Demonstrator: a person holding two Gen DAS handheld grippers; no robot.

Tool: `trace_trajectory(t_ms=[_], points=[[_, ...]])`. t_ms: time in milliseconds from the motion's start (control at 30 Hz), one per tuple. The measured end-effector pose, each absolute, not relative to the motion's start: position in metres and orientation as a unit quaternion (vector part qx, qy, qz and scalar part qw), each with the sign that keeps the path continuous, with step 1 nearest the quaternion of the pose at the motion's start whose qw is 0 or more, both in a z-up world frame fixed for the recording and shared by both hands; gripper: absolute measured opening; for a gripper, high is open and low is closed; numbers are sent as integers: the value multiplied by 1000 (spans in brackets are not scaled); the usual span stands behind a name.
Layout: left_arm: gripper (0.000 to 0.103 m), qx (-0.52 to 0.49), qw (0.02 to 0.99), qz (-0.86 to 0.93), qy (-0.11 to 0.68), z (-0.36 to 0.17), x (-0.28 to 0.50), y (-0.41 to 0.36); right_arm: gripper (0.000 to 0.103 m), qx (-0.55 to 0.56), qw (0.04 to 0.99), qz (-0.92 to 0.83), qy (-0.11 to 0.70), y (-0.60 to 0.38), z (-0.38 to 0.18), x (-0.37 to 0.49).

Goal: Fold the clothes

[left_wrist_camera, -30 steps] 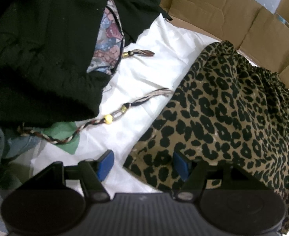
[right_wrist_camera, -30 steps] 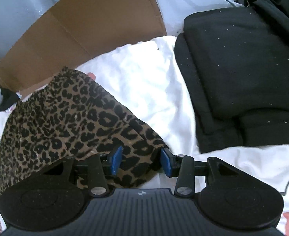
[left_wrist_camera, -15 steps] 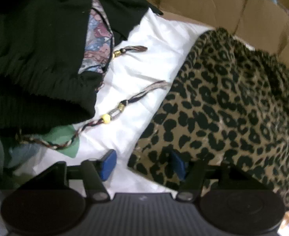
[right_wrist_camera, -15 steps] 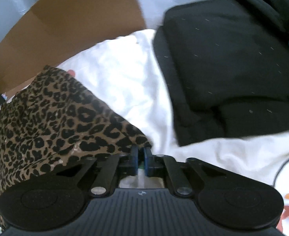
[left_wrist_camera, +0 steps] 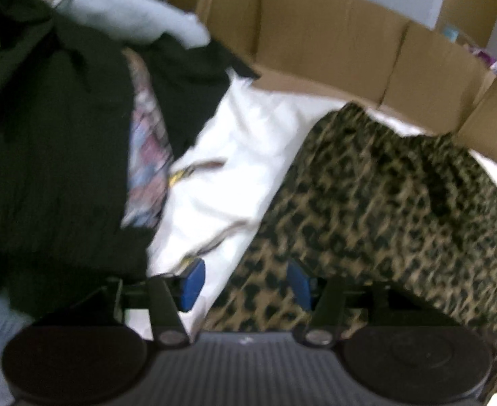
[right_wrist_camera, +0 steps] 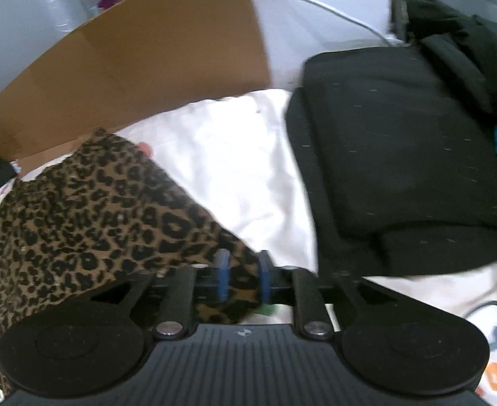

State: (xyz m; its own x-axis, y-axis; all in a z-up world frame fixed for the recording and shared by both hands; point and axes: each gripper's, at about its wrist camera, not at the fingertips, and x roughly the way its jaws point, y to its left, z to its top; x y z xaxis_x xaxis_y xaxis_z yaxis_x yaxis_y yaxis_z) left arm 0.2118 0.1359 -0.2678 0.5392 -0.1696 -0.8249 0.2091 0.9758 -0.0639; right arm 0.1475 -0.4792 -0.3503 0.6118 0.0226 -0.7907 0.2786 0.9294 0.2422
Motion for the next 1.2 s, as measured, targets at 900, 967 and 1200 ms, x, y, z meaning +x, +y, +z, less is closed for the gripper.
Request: trace_trajectory(t_ms=[900,967,1200], points=[[51,85,861,-158,476,-320,280,53,31,4,886,-29,464,-401,-381,233],[51,64,864,-169,471,-309,279,58,33,21,890,-24,455,-403,-371,232],[51,88,861,-224,448,-292,290,39,36,36,899,18,436,-384,-353,240]])
